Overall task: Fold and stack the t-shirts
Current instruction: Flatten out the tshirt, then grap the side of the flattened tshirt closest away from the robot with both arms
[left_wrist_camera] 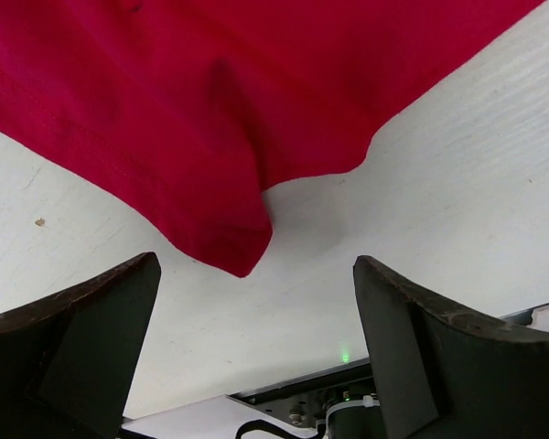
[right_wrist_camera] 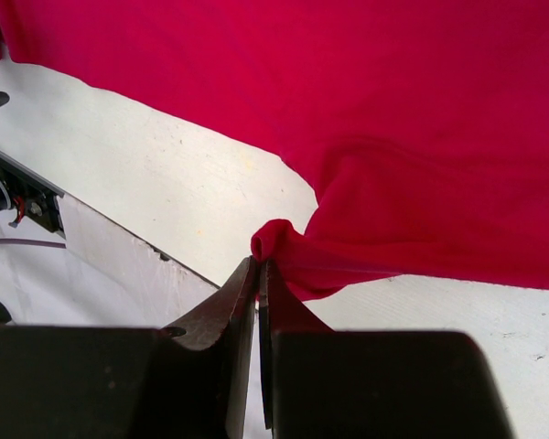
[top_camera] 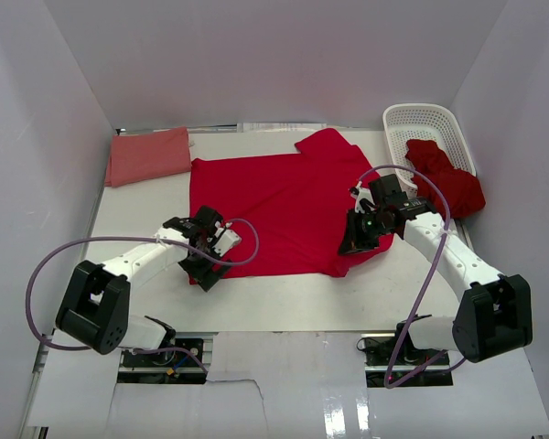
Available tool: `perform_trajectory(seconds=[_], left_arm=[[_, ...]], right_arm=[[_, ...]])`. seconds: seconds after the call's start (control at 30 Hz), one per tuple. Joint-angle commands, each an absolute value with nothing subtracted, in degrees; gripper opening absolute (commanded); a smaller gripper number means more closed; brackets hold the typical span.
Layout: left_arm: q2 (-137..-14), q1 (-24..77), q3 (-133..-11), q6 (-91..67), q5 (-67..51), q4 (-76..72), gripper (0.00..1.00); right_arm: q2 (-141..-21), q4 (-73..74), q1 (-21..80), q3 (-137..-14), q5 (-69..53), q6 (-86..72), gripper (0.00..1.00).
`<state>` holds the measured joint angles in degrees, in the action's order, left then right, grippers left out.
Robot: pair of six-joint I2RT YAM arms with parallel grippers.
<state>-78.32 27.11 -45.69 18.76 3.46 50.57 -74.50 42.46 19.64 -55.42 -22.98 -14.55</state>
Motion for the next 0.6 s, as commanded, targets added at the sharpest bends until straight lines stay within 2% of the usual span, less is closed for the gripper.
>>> perform_trajectory(seconds=[0.0, 0.1, 0.2, 0.33, 0.47, 0.53, 0.57], left_arm=[[-78.7, 26.6, -47.2, 17.8, 4.7, 48.3, 0.97], [-79.8, 26.2, -47.0, 18.1, 5.1, 48.0, 0.91], [-80.5, 25.8, -46.9, 17.9, 6.1, 47.5, 0.88], [-81.6, 25.5, -47.1, 17.9, 6.8, 47.3, 0.76], [-81.0, 25.3, -46.8, 17.9, 6.0, 47.1, 0.72], [-80.5, 25.4, -46.4, 17.8, 6.0, 47.0, 0.64], [-80.0, 25.3, -46.1, 17.8, 6.1, 47.0, 0.52]], right_arm=[[-74.3, 41.6, 19.9, -55.5, -24.2, -13.8, 0.08], [-74.4, 41.5, 20.0, -55.5, -24.1, -13.8, 0.08], [-74.4, 41.7, 19.9, -55.5, -23.9, -13.9, 0.08], [-74.2, 41.7, 19.9, -55.4, -23.8, -13.8, 0.08], [-74.0, 41.8, 19.9, -55.3, -23.6, -13.8, 0.08], [-73.9, 41.8, 19.9, -55.3, -23.6, -13.8, 0.08], [-73.8, 41.9, 19.9, -55.3, -23.5, -13.9, 0.08]])
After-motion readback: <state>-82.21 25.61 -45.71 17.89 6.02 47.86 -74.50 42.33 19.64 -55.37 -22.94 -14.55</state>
